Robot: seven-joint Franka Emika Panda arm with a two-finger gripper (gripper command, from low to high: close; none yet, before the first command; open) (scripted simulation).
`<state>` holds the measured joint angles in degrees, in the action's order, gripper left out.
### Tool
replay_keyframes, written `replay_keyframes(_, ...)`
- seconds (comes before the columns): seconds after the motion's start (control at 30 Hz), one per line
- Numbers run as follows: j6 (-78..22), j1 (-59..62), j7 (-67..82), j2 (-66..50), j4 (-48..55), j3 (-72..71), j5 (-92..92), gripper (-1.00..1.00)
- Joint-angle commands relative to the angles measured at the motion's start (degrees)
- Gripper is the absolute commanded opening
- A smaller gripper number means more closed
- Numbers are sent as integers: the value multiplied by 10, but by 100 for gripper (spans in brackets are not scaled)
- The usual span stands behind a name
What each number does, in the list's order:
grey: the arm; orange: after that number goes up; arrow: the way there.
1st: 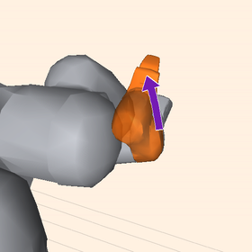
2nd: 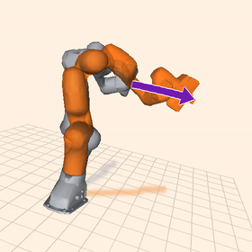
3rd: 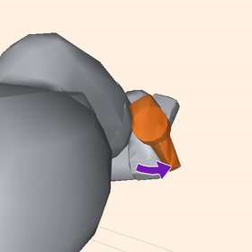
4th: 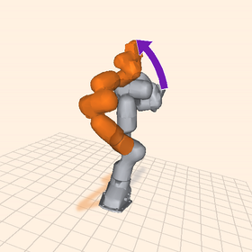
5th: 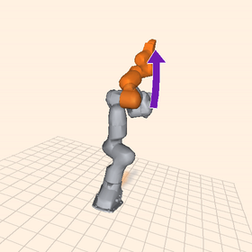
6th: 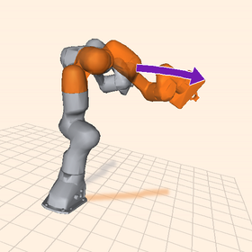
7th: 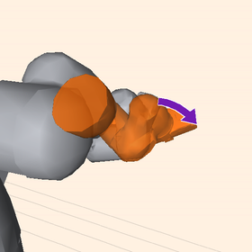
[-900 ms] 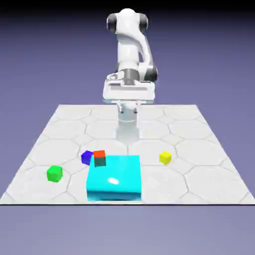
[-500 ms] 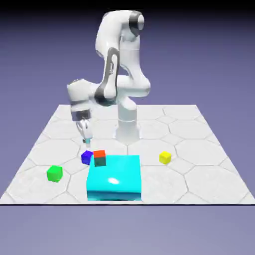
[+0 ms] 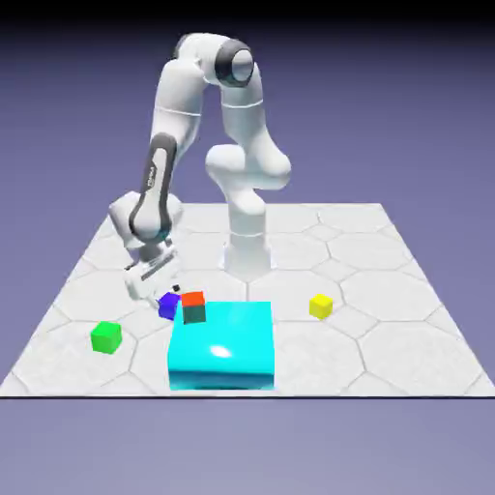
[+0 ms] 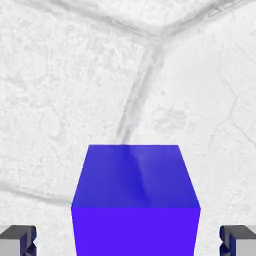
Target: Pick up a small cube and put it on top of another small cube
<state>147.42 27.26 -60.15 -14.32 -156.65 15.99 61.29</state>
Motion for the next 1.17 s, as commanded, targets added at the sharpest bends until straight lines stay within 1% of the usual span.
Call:
replay_keyframes(0.0,4,1,12,-11,3,-6,17,0)
replay_keyframes(0.03,4,1,12,-11,3,-6,17,-100)
replay_keyframes(0.07,4,1,12,-11,3,-6,17,-100)
replay_keyframes(0.33,-41,-7,-133,124,-33,70,-183,-100)
replay_keyframes(0.4,-44,-8,-145,135,-36,76,-199,-100)
replay_keyframes(0.73,-294,-202,-334,227,164,53,-397,-100)
replay_keyframes(0.8,-294,-202,-334,227,164,53,-397,-100)
replay_keyframes(0.93,-198,-217,-285,163,120,36,-332,-100)
replay_keyframes(0.97,-198,-217,-285,163,120,36,-332,100)
replay_keyframes(1.0,-198,-217,-285,163,120,36,-332,100)
replay_keyframes(1.13,-294,-202,-334,227,164,53,-397,100)
